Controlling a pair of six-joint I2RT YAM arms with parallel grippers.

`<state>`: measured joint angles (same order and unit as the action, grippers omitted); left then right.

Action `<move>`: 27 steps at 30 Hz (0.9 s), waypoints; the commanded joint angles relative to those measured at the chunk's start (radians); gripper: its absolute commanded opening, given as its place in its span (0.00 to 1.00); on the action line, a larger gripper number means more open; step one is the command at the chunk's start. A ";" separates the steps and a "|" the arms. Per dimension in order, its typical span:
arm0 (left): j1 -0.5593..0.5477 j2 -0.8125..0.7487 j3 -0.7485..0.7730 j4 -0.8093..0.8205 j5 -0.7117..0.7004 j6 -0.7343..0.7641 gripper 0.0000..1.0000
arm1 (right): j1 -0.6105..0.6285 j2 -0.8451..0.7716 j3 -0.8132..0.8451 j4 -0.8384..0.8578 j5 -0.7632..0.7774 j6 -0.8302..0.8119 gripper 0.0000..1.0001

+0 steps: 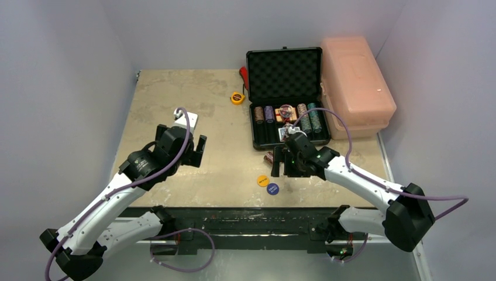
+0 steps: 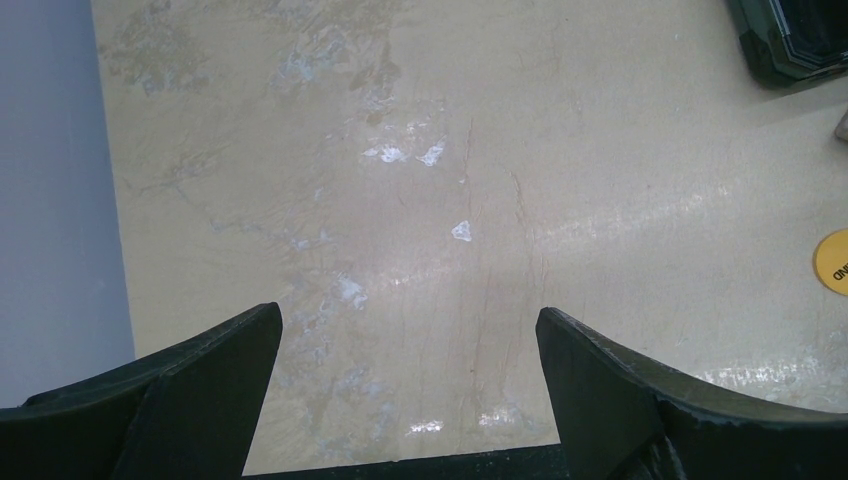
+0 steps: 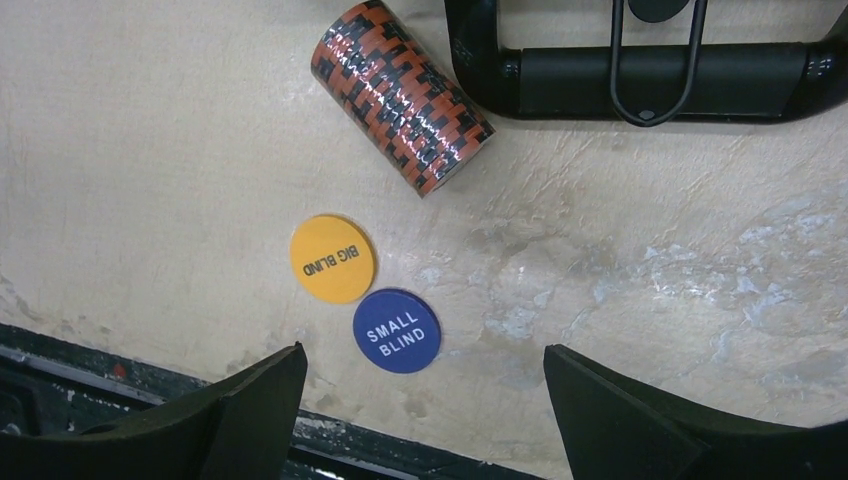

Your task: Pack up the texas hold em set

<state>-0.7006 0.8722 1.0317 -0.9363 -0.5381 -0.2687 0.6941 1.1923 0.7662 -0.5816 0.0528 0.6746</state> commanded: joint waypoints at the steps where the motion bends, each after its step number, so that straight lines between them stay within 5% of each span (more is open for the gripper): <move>1: 0.007 -0.004 0.001 0.022 -0.005 0.011 1.00 | 0.007 0.010 0.001 0.049 0.018 0.018 0.92; 15: 0.007 -0.014 -0.002 0.023 -0.005 0.011 0.99 | 0.007 0.267 0.253 0.112 0.064 -0.181 0.83; 27: 0.007 -0.019 -0.002 0.026 -0.004 0.014 0.99 | 0.007 0.420 0.286 0.128 0.070 -0.239 0.77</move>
<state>-0.7006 0.8700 1.0317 -0.9363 -0.5381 -0.2684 0.6956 1.5932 1.0233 -0.4728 0.0963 0.4683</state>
